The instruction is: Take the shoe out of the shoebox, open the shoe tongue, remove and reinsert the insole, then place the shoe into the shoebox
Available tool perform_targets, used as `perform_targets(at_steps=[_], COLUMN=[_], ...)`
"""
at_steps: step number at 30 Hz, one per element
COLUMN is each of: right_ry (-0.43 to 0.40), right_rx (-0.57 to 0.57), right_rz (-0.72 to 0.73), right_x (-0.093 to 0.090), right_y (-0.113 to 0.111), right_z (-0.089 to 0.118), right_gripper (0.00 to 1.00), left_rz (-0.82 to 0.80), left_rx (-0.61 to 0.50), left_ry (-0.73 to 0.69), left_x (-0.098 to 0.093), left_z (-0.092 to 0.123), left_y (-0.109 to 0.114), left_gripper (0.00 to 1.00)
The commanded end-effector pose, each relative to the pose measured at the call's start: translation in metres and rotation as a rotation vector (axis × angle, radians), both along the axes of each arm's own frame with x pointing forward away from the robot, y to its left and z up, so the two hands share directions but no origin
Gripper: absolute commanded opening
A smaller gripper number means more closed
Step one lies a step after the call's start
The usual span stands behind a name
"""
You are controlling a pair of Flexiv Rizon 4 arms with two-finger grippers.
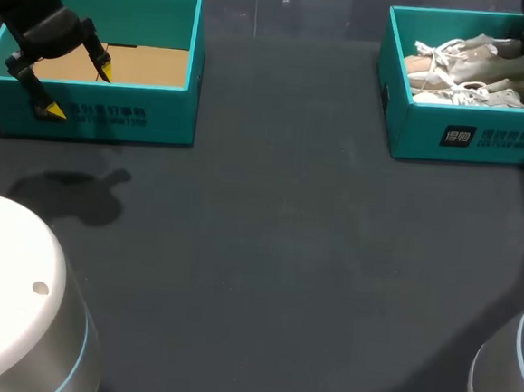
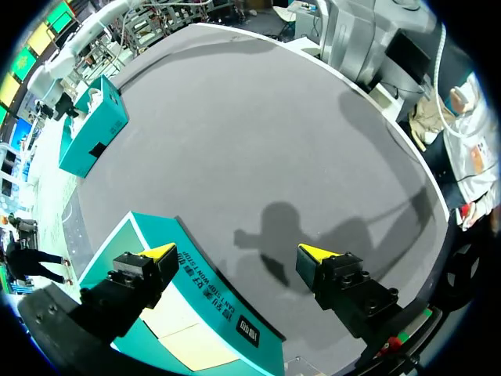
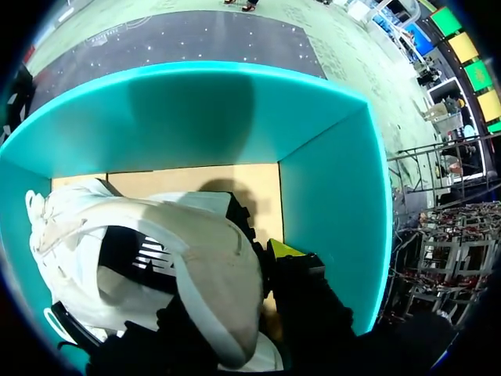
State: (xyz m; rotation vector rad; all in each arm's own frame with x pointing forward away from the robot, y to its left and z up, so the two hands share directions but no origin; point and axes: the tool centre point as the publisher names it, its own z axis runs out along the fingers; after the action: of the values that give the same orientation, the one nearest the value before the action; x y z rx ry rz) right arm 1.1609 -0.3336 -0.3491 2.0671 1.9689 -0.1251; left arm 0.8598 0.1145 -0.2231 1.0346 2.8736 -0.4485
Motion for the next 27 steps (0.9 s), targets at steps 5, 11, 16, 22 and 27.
perform_targets(at_steps=[5, 11, 16, 22, 27], right_ry=[0.033, 0.043, 0.047, 0.046, 0.045], right_rx=[0.014, 0.016, 0.017, 0.018, 0.022], right_rz=[-0.001, 0.002, 0.003, -0.001, -0.004], right_x=[0.007, 0.007, 0.007, 0.006, 0.005], right_y=[-0.001, 0.001, 0.002, 0.001, 0.001], right_z=[-0.009, -0.012, -0.011, -0.009, -0.001], right_gripper=[0.30, 0.39, 0.47, 0.69, 1.00], left_rz=[-0.001, -0.001, -0.001, -0.001, -0.001], left_rx=[0.002, 0.002, 0.002, 0.002, 0.002], left_ry=[-0.001, -0.001, -0.001, -0.001, -0.001], left_x=[0.000, 0.000, 0.000, 0.000, 0.000], left_z=[0.000, 0.000, 0.000, 0.000, 0.000], left_y=[0.000, 0.000, 0.000, 0.000, 0.000], left_gripper=[1.00, 1.00, 1.00, 1.00, 1.00])
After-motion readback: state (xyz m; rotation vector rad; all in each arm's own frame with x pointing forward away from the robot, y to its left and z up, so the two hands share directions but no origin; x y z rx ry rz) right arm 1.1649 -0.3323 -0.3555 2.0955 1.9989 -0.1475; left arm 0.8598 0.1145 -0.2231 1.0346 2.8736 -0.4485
